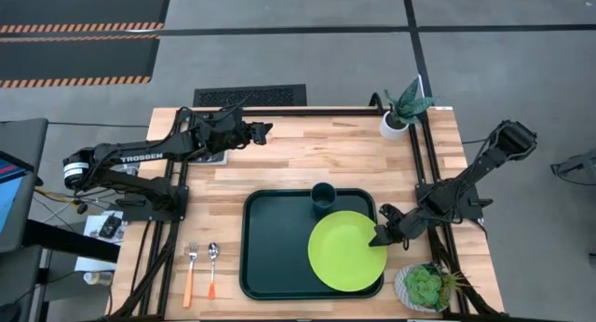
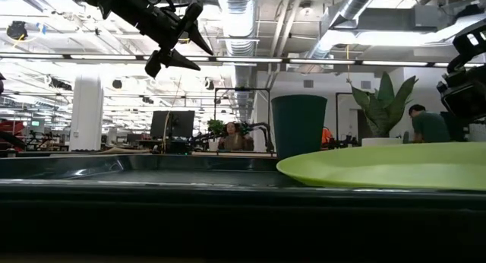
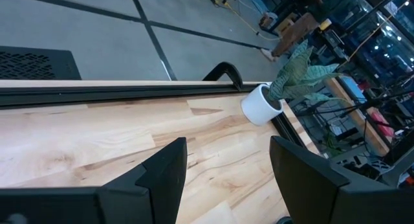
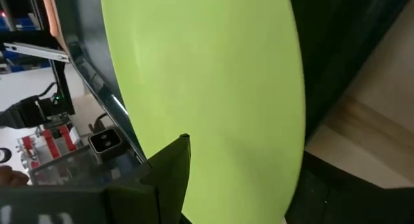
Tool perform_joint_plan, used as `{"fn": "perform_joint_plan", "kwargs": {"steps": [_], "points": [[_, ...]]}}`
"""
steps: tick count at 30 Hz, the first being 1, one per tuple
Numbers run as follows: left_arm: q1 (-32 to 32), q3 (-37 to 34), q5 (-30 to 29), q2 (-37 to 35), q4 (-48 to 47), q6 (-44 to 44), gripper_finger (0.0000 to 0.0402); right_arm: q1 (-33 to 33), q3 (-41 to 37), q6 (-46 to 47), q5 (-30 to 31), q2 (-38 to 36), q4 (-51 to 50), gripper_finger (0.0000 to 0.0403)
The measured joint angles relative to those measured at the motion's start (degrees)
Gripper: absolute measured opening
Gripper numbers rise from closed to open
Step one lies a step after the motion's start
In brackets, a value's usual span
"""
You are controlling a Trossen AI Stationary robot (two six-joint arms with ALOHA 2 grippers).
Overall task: Pick and place plate/cup/fork/spoon on tray
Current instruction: Put the green plate on the black tray
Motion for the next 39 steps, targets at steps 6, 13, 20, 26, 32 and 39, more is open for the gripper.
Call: {"fn": "perform_joint_plan", "kwargs": {"steps": [6,13,20,26,32,39], "points": [[0.0,0.0,0.0,0.0,0.0,0.0,0.0207,0.0,2.3,-0.5,-0.1,0.0,-4.5,0.0226],[0.0,0.0,0.0,0.0,0.0,0.0,0.0207,0.0,7.9,-5.6,0.0,0.0,-18.3,0.0226],[0.0,0.0,0.0,0.0,0.0,0.0,0.0207,0.0,11.3,-9.1,0.4,0.0,-23.5,0.0226],[0.0,0.0,0.0,0.0,0.0,0.0,0.0207,0.0,14.5,-10.3,1.7,0.0,-30.0,0.0226],[0.0,0.0,-0.1,0.0,0.0,0.0,0.0207,0.1,15.9,-10.7,1.6,0.0,-34.0,0.0226],[0.0,0.0,-0.3,0.0,-1.6,0.0,0.0207,0.0,17.3,-13.9,1.5,0.1,-37.1,0.0219]]}}
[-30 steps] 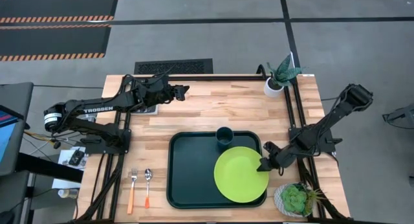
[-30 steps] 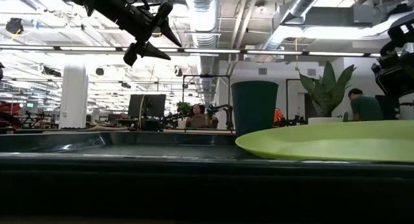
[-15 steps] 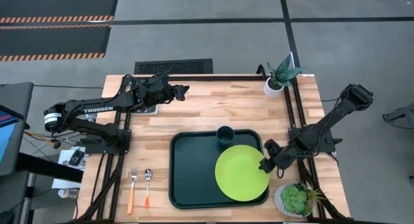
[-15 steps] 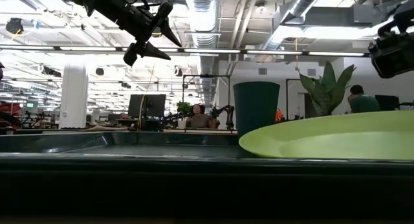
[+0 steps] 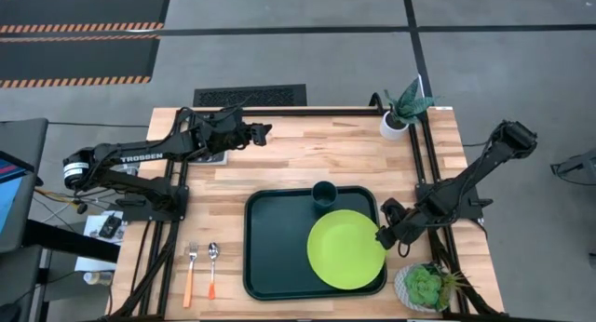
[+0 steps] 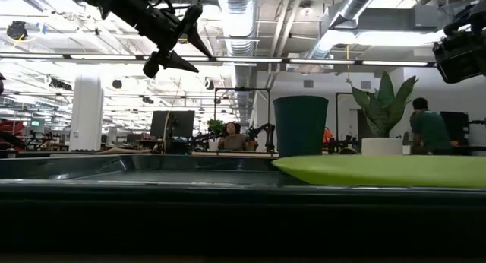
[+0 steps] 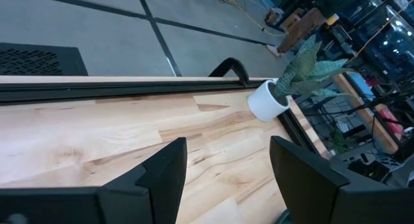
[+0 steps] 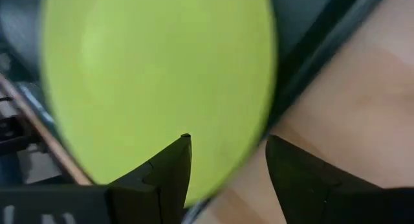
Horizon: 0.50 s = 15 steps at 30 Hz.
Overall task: Pick and place plate/cup/fork/spoon on tray
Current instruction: Put the green plate on the black tray, then put the orange fork on the black tray to the left of the green plate
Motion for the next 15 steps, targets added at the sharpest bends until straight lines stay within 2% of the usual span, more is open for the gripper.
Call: {"fn": "perform_joint_plan", "kwargs": {"steps": [8,15], "points": [[0.0,0.0,-1.0,0.0,-0.3,0.0,0.0207,-0.1,5.7,-3.2,0.1,0.0,-14.1,0.0184],[0.0,0.0,-1.0,0.0,-0.3,-0.3,0.0207,0.0,6.7,-5.3,0.2,0.0,-15.8,0.0123]]}}
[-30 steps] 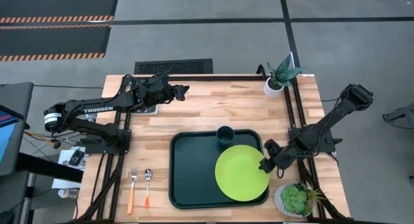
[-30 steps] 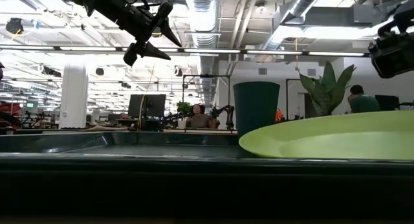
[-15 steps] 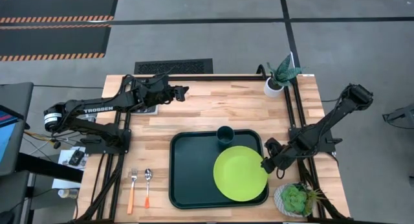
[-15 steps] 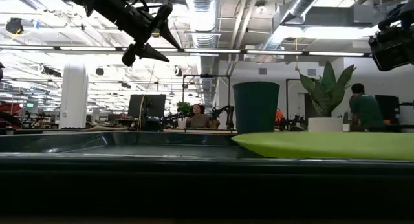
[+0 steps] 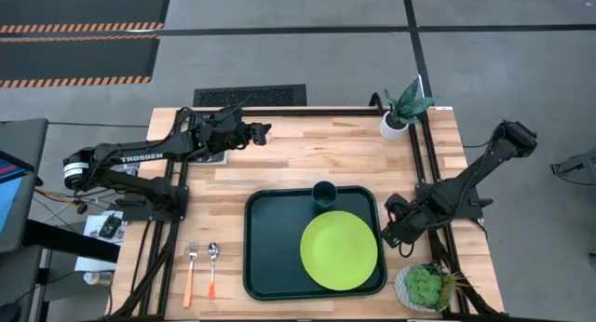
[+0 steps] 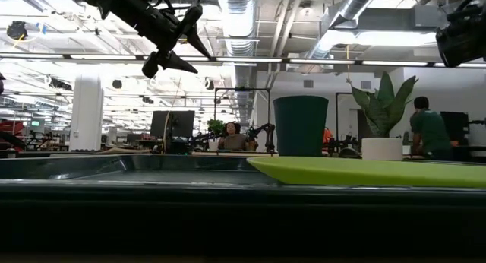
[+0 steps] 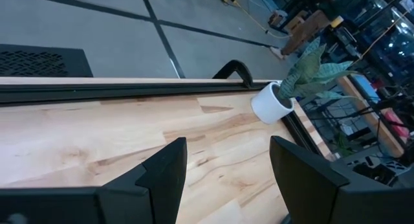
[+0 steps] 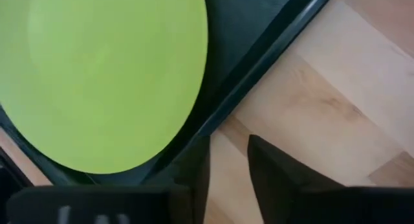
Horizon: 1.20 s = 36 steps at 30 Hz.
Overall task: Pick and place plate/cup/fork/spoon on tray
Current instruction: Put the orange fork on the black tray to the left of the green plate
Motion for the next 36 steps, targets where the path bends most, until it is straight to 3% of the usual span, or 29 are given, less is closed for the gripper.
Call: {"fn": "perform_joint_plan", "kwargs": {"steps": [4,11,15,18,22,30,36], "points": [[0.0,0.0,3.8,0.0,-1.3,-0.2,0.0207,0.0,0.0,0.3,0.1,0.0,1.1,0.0077],[-1.4,0.0,23.0,-0.1,-7.5,1.9,0.0193,-0.1,0.0,0.2,0.1,0.0,1.1,0.0011],[-6.5,0.0,31.0,0.0,-16.8,2.6,0.0180,-1.1,0.0,-0.5,0.1,0.0,1.1,0.0008],[-12.1,0.0,34.6,0.0,-24.1,-0.7,0.0174,-2.1,0.0,-1.5,0.1,0.0,1.0,0.0029],[-21.3,0.0,34.4,0.0,-28.9,-6.5,0.0171,-3.9,-0.1,-3.6,0.1,0.0,0.2,0.0074],[-36.4,0.0,26.5,0.0,-29.1,-18.4,0.0181,-8.0,-0.1,-9.4,0.2,0.0,0.2,0.0165],[-47.5,0.0,24.0,0.0,-32.0,-32.0,0.0207,-10.2,-0.1,-11.2,0.3,0.0,0.2,0.0200]]}}
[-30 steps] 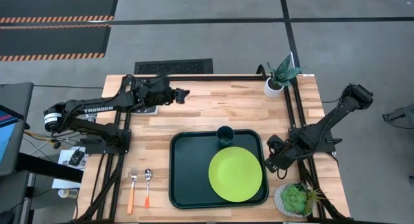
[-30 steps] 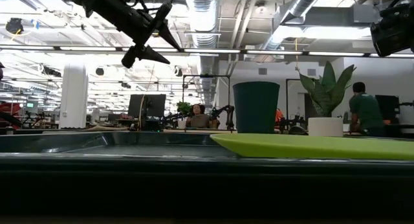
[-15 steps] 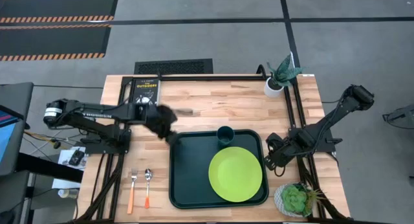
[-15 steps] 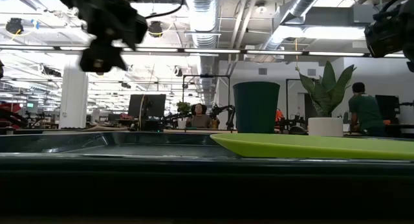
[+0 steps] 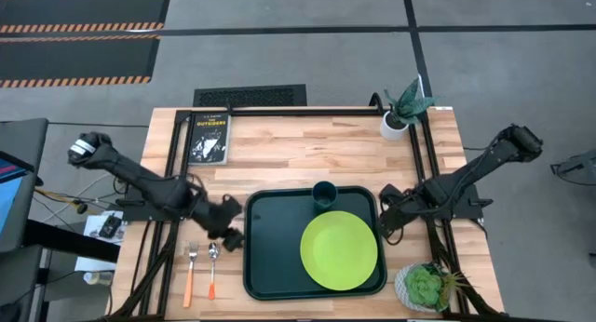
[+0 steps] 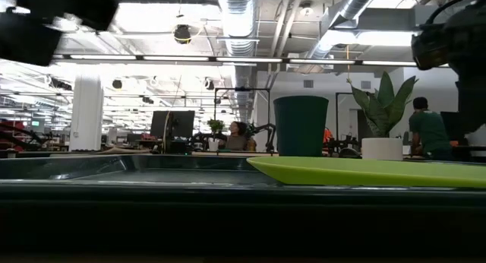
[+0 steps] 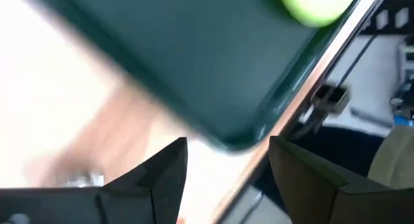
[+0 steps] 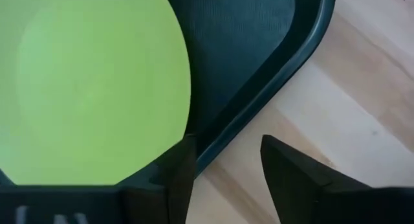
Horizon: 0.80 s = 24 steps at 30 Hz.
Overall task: Pick and place plate/cup/fork/spoon on tray
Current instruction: Put the orange fork on the black tray to the left of the green plate
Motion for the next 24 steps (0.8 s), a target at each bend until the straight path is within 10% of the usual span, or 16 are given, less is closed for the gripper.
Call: {"fn": "perform_joint_plan", "kwargs": {"steps": [24], "points": [[-20.3,0.0,-10.5,0.0,-15.2,-31.0,0.0224,-0.4,0.0,-2.9,3.7,0.0,0.3,0.0199]]}}
